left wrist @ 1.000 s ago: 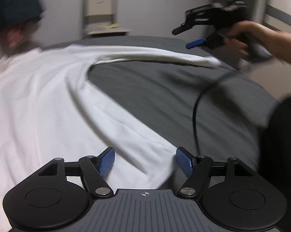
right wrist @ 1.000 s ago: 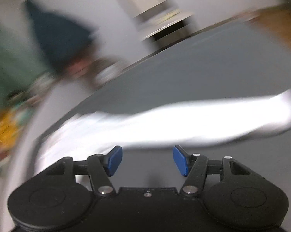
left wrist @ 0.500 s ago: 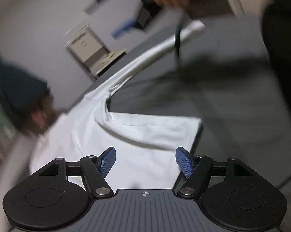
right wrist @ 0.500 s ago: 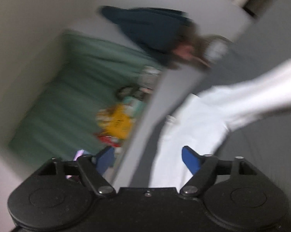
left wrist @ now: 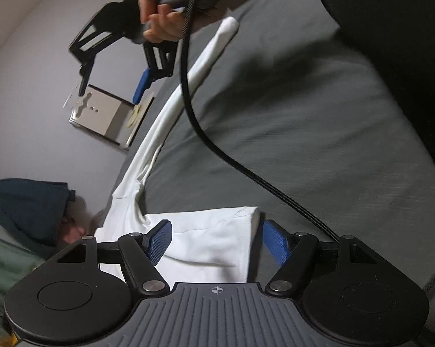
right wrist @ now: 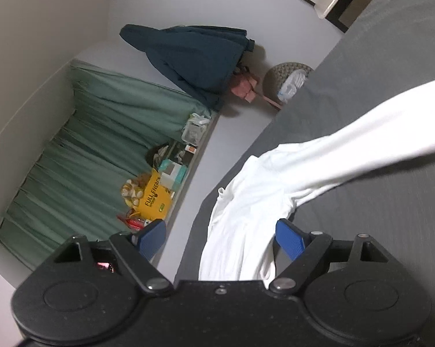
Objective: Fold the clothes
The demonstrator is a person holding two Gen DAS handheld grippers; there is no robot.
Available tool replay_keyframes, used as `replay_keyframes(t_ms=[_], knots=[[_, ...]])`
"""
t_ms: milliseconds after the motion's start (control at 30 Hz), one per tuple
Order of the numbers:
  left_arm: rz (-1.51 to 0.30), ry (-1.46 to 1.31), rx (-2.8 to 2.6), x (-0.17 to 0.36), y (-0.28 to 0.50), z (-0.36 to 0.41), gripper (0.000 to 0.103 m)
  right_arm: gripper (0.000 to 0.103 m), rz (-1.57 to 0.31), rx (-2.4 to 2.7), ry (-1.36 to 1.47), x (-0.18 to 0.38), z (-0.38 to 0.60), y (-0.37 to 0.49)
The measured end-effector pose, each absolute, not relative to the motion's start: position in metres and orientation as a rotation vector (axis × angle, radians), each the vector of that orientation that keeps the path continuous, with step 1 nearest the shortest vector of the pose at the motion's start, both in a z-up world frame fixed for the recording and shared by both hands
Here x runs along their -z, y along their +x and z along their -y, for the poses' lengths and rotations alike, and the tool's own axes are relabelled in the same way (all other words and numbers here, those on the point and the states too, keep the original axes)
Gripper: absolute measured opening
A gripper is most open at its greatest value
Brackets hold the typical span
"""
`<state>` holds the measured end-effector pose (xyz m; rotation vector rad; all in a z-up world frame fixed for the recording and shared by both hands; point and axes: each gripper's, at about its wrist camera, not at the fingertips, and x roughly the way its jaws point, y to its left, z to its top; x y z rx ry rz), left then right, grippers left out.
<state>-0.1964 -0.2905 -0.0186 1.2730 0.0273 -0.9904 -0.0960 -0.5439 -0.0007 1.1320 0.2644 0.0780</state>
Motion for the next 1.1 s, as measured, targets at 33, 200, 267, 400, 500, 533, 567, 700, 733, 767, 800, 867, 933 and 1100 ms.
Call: replay_keyframes(t_ms=[33, 200, 267, 400, 500, 533, 567, 700, 733, 767, 800, 867, 933, 1100], knots=[[-0.017, 1.285, 0.968, 0.020, -0.198, 0.293, 0.071, 0.082, -0.263, -0.081, 1.134, -0.001, 0.543, -0.097], [0.039, 1.271, 0.870, 0.022, -0.199, 0.301, 0.071, 0.083, -0.250, -0.088, 1.149, 0.000, 0.542, -0.101], [0.042, 1.285, 0.853, 0.029, -0.198, 0.307, 0.071, 0.083, -0.249, -0.081, 1.164, 0.006, 0.546, -0.107], [0.036, 1.261, 0.821, 0.032, -0.191, 0.315, 0.054, 0.083, -0.269, -0.065, 1.168, 0.013, 0.547, -0.102], [0.029, 1.222, 0.795, 0.031, -0.185, 0.319, 0.008, 0.083, -0.309, -0.060, 1.157, 0.019, 0.543, -0.091], [0.036, 1.196, 0.786, 0.028, -0.182, 0.318, 0.007, 0.083, -0.326, -0.060, 1.161, 0.023, 0.541, -0.085], [0.048, 1.172, 0.778, 0.024, -0.180, 0.317, 0.005, 0.083, -0.343, -0.063, 1.172, 0.030, 0.541, -0.078], [0.204, 1.128, 0.772, 0.014, -0.186, 0.303, 0.004, 0.082, -0.398, -0.031, 1.221, 0.057, 0.541, -0.041], [0.222, 1.128, 0.779, 0.013, -0.186, 0.299, 0.004, 0.082, -0.400, -0.033, 1.242, 0.062, 0.541, -0.032], [0.240, 1.128, 0.787, 0.012, -0.187, 0.295, 0.004, 0.082, -0.400, -0.039, 1.259, 0.066, 0.541, -0.024], [0.259, 1.128, 0.794, 0.011, -0.187, 0.292, 0.004, 0.082, -0.401, -0.049, 1.268, 0.068, 0.541, -0.016], [0.295, 1.128, 0.808, 0.008, -0.188, 0.284, 0.004, 0.082, -0.421, -0.036, 1.269, 0.072, 0.546, 0.002], [0.332, 1.128, 0.823, 0.006, -0.189, 0.277, 0.004, 0.081, -0.433, -0.002, 1.303, 0.078, 0.555, 0.017], [0.403, 1.132, 0.855, 0.002, -0.191, 0.263, 0.004, 0.051, -0.519, 0.037, 1.418, 0.098, 0.567, 0.054]])
